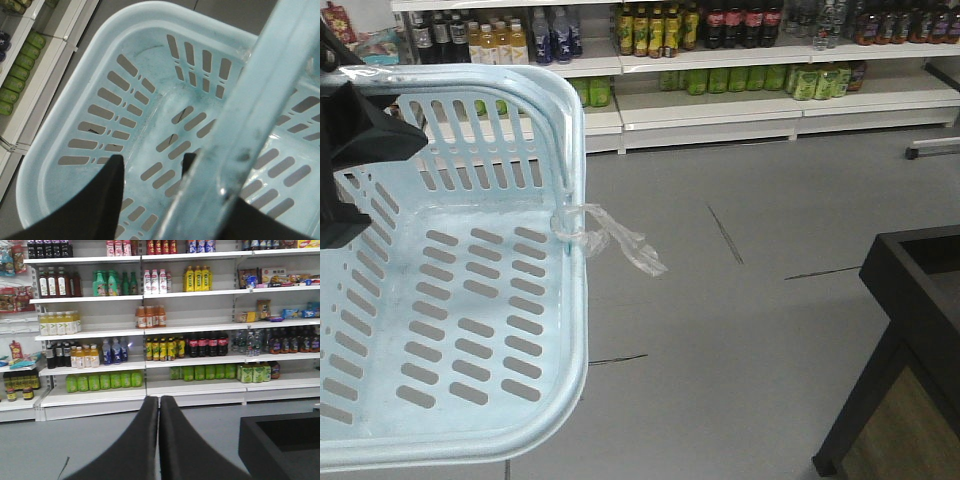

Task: Pick three apples into basket with both arms
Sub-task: 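Turn the base toward the fruit table with apples and oranges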

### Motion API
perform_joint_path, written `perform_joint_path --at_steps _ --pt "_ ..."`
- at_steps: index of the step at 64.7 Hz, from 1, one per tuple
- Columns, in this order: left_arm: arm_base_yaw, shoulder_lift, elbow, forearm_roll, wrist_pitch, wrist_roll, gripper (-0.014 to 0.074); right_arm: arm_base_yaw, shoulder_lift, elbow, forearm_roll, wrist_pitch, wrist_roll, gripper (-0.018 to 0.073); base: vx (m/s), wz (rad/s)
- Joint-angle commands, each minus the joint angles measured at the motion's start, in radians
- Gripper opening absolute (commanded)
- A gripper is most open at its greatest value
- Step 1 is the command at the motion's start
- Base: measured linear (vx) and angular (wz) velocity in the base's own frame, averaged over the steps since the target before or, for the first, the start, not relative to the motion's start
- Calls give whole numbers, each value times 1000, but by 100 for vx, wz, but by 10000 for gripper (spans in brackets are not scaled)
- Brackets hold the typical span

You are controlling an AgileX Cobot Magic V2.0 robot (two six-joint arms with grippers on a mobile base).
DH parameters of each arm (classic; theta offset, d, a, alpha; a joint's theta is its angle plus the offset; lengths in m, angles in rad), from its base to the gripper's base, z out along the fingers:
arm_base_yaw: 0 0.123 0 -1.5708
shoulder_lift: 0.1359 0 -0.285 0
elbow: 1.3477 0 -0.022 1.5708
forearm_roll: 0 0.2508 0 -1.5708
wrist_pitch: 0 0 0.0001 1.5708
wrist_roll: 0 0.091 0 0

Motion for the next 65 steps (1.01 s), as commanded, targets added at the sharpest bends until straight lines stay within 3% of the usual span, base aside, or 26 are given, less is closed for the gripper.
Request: perform_joint_path --at_steps 1,65 --pt "-5 -21 -33 12 -45 -14 -6 0 -11 14 -9 -72 -2 -9 7 -29" --pt "-5 -26 -33 12 -45 -14 -6 0 -11 14 -9 -72 -2 -9 8 -47"
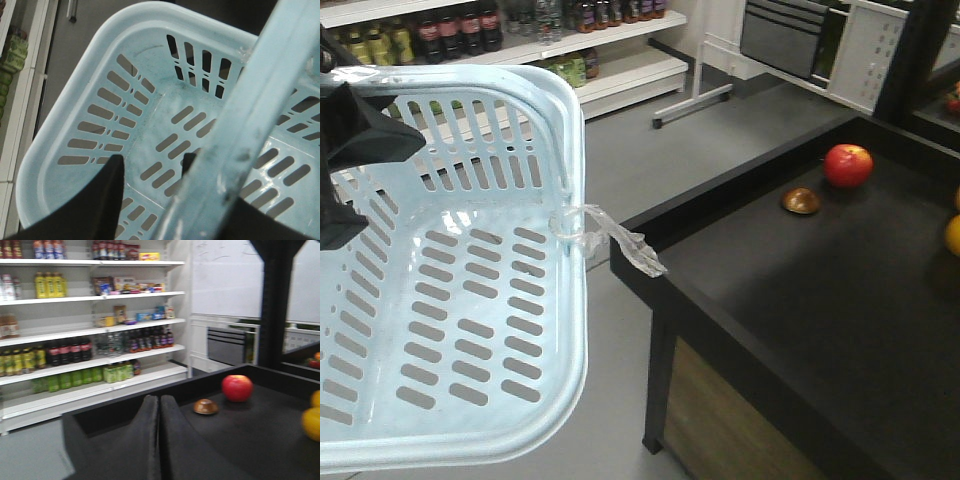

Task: Pick three apples into basket with both arms
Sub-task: 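Turn the base toward the fruit table with apples and oranges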

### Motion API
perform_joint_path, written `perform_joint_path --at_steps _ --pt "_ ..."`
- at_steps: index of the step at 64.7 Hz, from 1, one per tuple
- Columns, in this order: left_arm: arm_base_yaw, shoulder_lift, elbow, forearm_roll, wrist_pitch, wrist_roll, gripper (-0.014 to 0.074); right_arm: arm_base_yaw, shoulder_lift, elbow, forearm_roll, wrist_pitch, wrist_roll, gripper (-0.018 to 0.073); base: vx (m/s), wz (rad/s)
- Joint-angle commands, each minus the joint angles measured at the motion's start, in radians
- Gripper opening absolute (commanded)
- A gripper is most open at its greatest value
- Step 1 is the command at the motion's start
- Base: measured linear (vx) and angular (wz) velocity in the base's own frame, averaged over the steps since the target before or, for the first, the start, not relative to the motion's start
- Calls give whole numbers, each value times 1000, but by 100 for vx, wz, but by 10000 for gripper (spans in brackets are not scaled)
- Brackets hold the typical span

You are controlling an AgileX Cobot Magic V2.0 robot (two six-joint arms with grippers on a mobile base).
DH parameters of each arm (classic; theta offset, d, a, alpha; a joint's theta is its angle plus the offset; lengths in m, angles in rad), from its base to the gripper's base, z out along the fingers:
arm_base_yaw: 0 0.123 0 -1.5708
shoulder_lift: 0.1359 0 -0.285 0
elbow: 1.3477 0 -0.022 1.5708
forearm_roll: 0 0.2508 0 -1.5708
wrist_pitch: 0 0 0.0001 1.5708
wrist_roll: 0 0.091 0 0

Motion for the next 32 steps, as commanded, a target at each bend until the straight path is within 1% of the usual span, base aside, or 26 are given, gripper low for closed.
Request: perform_joint_path --at_steps 1,32 --pt "-5 -22 -33 12 -50 -14 -6 0 -11 14 -9 -73 -2 -9 8 -56" --pt "-5 -20 -33 11 -51 -14 -6 -1 -9 14 -9 -69 -2 -9 7 -61"
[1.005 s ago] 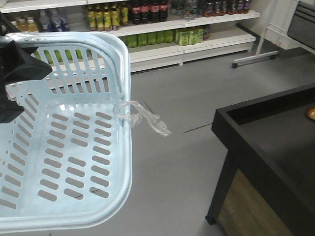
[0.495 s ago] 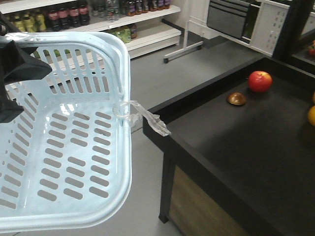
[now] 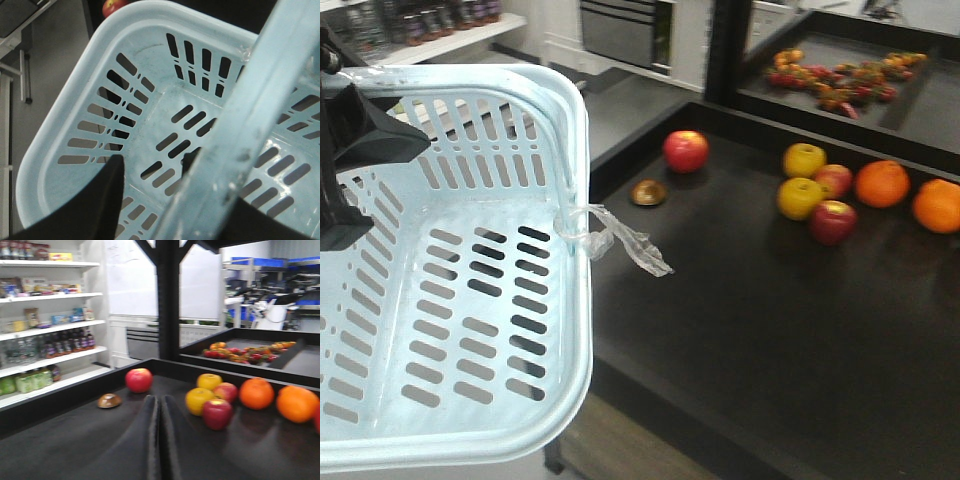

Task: Pick three apples into basket with both arms
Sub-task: 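Turn the base toward the fruit table with apples and oranges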

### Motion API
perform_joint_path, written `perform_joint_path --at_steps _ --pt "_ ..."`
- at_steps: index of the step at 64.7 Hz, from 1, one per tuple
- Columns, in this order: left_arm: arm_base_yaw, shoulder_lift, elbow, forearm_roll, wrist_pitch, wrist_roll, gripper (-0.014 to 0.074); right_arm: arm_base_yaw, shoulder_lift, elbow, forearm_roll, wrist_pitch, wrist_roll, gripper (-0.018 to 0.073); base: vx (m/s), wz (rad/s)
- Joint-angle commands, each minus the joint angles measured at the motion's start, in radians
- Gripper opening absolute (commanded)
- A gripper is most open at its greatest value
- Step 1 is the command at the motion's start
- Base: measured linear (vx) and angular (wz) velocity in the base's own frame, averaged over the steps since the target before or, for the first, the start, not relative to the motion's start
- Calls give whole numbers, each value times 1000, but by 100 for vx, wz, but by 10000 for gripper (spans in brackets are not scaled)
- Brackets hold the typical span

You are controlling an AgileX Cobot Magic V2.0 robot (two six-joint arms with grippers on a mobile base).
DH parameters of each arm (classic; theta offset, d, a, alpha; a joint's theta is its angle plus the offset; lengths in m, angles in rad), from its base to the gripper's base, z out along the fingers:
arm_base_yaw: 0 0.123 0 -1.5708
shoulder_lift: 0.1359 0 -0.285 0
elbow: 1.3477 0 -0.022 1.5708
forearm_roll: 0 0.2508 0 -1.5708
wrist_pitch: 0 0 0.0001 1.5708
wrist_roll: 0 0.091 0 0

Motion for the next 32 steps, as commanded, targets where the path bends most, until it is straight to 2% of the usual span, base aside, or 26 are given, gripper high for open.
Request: perform_joint_path --at_steps 1,32 --pt "-5 -25 -33 11 -48 -13 -6 -1 -9 13 -9 -74 -2 -9 6 -57" --pt "-5 -25 -33 12 -48 -13 -6 -1 -9 13 -9 -74 -2 -9 7 -57"
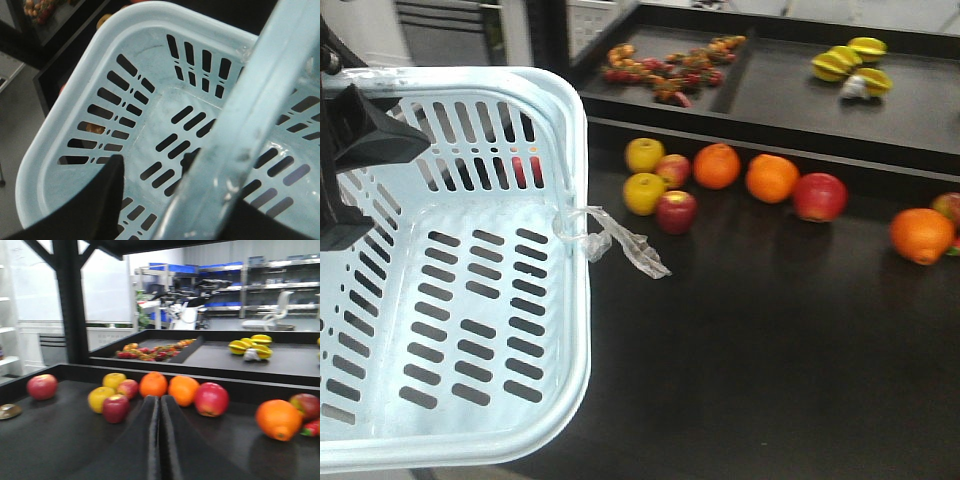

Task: Pick three apples into basket with both arms
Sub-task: 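Turn the base toward the fruit table with apples and oranges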

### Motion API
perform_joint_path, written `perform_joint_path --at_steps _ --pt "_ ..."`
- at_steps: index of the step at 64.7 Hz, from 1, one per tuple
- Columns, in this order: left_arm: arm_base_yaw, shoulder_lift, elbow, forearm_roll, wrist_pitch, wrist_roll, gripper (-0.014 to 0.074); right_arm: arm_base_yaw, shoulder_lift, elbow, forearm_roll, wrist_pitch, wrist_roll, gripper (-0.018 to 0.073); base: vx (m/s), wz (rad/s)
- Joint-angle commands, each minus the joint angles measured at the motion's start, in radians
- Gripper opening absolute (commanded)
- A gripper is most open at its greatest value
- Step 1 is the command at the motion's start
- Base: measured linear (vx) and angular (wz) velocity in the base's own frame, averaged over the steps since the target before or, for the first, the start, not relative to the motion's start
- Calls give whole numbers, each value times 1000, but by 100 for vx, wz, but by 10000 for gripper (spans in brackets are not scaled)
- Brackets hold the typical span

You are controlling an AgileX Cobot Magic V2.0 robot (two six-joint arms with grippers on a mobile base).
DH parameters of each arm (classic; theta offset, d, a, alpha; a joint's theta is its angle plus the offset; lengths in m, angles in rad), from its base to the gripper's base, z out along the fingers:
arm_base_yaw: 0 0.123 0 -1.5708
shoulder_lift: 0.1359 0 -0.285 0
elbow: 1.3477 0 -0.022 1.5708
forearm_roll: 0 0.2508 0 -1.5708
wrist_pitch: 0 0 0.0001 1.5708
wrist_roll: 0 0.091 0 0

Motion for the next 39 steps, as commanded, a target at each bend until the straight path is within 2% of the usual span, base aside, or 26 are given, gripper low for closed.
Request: perform_joint_path --at_steps 1,21,39 --pt "-5 -25 -33 12 -49 -13 -6 -1 -9 13 -9 -74 -2 -9 7 -57" --pt "-5 -25 -33 12 -49 -13 -6 -1 -9 13 -9 -74 -2 -9 8 -51" --pt "-5 -24 -33 12 -49 -13 -6 -1 -9 13 -9 -74 -2 -9 8 -35"
